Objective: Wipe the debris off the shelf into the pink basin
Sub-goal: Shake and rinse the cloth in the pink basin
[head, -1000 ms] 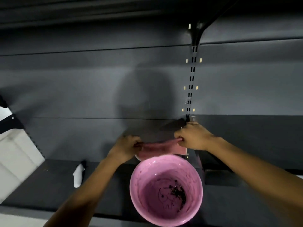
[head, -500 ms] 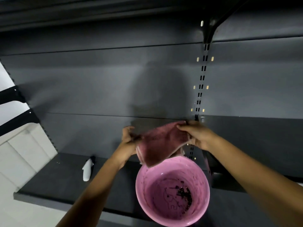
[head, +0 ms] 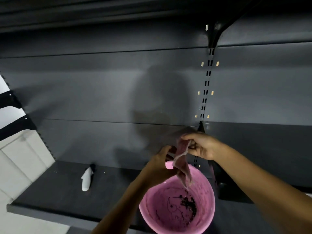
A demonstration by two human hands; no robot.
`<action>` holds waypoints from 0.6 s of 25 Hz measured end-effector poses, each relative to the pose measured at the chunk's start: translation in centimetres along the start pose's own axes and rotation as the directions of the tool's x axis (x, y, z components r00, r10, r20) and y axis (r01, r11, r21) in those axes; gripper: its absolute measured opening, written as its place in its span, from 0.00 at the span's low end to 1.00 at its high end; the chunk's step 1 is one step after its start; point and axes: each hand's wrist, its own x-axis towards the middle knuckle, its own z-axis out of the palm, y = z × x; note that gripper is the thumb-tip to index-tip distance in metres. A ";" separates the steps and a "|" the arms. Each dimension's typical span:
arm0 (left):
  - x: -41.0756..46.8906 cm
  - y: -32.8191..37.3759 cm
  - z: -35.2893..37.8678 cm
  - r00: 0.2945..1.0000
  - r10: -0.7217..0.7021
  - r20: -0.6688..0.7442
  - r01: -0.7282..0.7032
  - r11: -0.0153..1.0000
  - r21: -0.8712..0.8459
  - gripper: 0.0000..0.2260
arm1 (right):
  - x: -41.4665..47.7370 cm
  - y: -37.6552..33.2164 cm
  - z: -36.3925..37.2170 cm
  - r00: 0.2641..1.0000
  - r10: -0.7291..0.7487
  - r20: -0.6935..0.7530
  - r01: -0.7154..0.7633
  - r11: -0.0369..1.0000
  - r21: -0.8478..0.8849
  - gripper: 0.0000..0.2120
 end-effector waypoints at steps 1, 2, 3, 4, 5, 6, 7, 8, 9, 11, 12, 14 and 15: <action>-0.1 -0.1 0.6 1.000 0.002 -0.006 -0.002 1.000 0.004 0.15 | 0.0 0.0 -0.1 1.000 0.020 -0.001 -0.020 0.999 0.035 0.07; -0.1 -0.2 1.1 0.999 0.017 -0.028 -0.017 1.000 0.003 0.13 | 0.0 -0.1 -0.1 0.999 0.041 0.004 -0.041 0.997 0.068 0.06; -0.2 -0.4 1.6 0.998 0.031 -0.056 -0.031 0.999 0.008 0.12 | 0.0 -0.2 -0.1 0.999 0.049 0.008 -0.049 0.995 0.092 0.06; -0.2 -0.7 1.6 0.995 0.021 -0.093 -0.020 1.000 0.020 0.12 | 0.1 -0.4 -0.2 0.999 0.047 0.006 -0.047 0.994 0.098 0.06; -0.1 -1.1 1.2 0.988 -0.011 -0.153 0.013 1.000 0.010 0.11 | -0.1 -0.6 -0.3 0.999 0.039 0.008 -0.039 0.997 0.073 0.06; 0.0 -1.4 0.5 0.973 -0.058 -0.225 0.052 0.998 -0.031 0.09 | -0.2 -0.9 -0.5 1.000 0.017 0.020 -0.017 1.000 0.013 0.03; 0.2 -1.7 -0.3 0.949 -0.095 -0.300 0.078 0.995 -0.066 0.07 | -0.4 -0.9 -0.8 0.998 -0.023 0.050 0.028 0.994 -0.102 0.04; 0.5 -1.9 -1.2 0.927 -0.109 -0.358 0.090 0.994 -0.067 0.06 | -0.4 -0.8 -1.3 0.992 -0.064 0.105 0.092 0.955 -0.281 0.15; 0.8 -1.8 -2.3 0.917 -0.096 -0.388 0.091 0.995 -0.030 0.07 | -0.3 -0.7 -1.6 0.981 -0.099 0.164 0.169 0.854 -0.493 0.29; 1.5 -0.9 -4.1 0.943 -0.050 -0.328 0.068 0.997 0.042 0.11 | -0.4 -0.2 -0.8 0.945 -0.165 0.282 0.327 0.500 -0.802 0.48; 1.8 -0.3 -4.8 0.967 -0.023 -0.254 0.045 0.996 0.079 0.13 | -0.4 0.2 0.0 0.917 -0.209 0.340 0.393 0.332 -0.858 0.51; 2.2 0.9 -5.7 0.990 0.015 -0.138 0.003 0.991 0.132 0.15 | -0.3 0.7 1.8 0.864 -0.253 0.435 0.487 0.205 -0.849 0.42; 2.2 1.1 -6.1 0.993 0.019 -0.113 -0.003 0.991 0.137 0.14 | -0.2 1.0 2.5 0.848 -0.238 0.474 0.525 0.259 -0.810 0.32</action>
